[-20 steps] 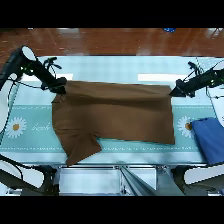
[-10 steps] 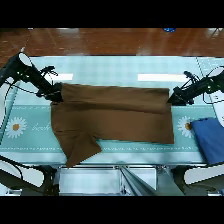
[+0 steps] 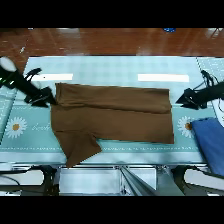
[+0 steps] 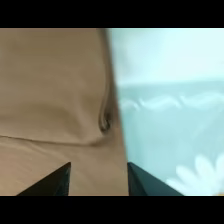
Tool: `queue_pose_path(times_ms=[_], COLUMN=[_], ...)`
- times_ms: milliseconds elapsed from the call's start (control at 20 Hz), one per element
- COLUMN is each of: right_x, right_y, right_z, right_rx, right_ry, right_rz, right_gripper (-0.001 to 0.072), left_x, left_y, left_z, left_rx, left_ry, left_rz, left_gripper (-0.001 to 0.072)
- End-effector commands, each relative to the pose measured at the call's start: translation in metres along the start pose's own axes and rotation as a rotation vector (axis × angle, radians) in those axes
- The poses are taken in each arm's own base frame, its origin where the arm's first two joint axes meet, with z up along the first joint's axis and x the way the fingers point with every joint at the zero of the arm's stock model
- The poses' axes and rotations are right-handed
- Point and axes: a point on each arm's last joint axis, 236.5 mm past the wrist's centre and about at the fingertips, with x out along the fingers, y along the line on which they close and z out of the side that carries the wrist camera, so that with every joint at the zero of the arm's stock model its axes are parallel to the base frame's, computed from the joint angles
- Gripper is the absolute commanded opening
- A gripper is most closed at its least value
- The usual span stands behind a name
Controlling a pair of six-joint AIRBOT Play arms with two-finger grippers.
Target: Fold the shirts.
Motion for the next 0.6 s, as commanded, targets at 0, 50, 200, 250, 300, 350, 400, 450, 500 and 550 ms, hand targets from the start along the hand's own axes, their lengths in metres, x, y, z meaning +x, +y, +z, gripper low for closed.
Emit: queue_pose_path(times_ms=[0,50,200,250,300,350,400,450,500,550], right_x=[0.002,0.007,0.015,0.014,0.012,0.011,0.011,0.009,0.007,0.003], right_y=[-0.001,0.007,0.039,0.048,0.053,0.055,0.058,0.061,0.065,0.069], right_z=[-0.04,-0.055,-0.081,-0.084,-0.086,-0.087,-0.087,-0.086,-0.084,-0.08], right_rx=[0.049,0.056,0.099,0.107,0.108,0.108,0.11,0.115,0.123,0.128], right_ry=[-0.157,-0.172,-0.208,-0.224,-0.23,-0.226,-0.225,-0.226,-0.233,-0.245], right_rz=[0.046,0.082,0.238,0.283,0.302,0.312,0.324,0.339,0.361,0.378], right_gripper=[0.0412,0.0412,0.0412,0.0413,0.0412,0.0412,0.0412,0.0412,0.0412,0.0412], left_x=[0.01,0.017,0.035,0.044,0.053,0.062,0.068,0.074,0.08,0.085], left_y=[0.048,0.053,0.039,0.038,0.036,0.033,0.028,0.022,0.016,0.011], left_z=[-0.058,-0.073,-0.089,-0.094,-0.102,-0.108,-0.113,-0.118,-0.123,-0.128], left_rx=[-0.175,-0.264,-0.452,-0.461,-0.458,-0.45,-0.443,-0.425,-0.404,-0.385], left_ry=[-0.104,-0.13,-0.242,-0.237,-0.208,-0.18,-0.155,-0.13,-0.108,-0.086], left_rz=[-0.03,-0.087,-0.295,-0.295,-0.287,-0.28,-0.284,-0.284,-0.279,-0.276], left_gripper=[0.0509,0.0509,0.0509,0.0509,0.0509,0.0509,0.0509,0.0509,0.0509,0.0509])
